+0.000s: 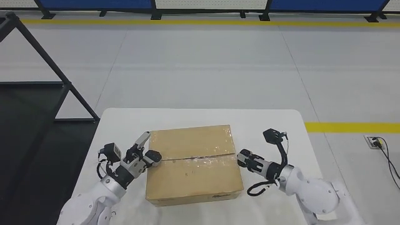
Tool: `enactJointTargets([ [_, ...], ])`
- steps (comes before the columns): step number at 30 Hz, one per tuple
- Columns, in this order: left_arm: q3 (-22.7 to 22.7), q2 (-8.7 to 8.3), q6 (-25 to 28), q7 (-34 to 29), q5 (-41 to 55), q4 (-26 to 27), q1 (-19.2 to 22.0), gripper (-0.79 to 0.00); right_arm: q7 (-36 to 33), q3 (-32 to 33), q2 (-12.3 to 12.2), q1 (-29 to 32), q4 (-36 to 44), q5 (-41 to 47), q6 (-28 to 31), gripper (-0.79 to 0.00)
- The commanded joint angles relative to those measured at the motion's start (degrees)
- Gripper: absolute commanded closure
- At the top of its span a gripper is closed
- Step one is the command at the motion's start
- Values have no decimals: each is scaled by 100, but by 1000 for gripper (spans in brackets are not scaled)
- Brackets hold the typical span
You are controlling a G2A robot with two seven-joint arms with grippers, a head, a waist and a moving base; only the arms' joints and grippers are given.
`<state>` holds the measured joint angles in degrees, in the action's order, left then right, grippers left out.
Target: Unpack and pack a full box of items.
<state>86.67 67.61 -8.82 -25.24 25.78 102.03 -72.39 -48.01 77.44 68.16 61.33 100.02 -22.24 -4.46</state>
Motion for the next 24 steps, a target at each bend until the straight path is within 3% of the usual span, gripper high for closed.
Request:
enactJointTargets([
  [1, -7, 0, -1, -2, 10, -5, 9, -785, -47, -35, -4, -43, -59, -65, -147, 0],
  [11, -1, -7, -13, 7, 9, -11, 38, -785, -220, -176, -22, -228, -308, -154, -359, 0],
  [20, 101, -17, 13, 60, 65, -41, 34, -785, 592, -197, -12, -83, 130, -40, 268, 0],
  [24, 237, -23, 79, 145, 153, -55, -22, -785, 427, -425, -1, -231, 172, -68, 458, 0],
])
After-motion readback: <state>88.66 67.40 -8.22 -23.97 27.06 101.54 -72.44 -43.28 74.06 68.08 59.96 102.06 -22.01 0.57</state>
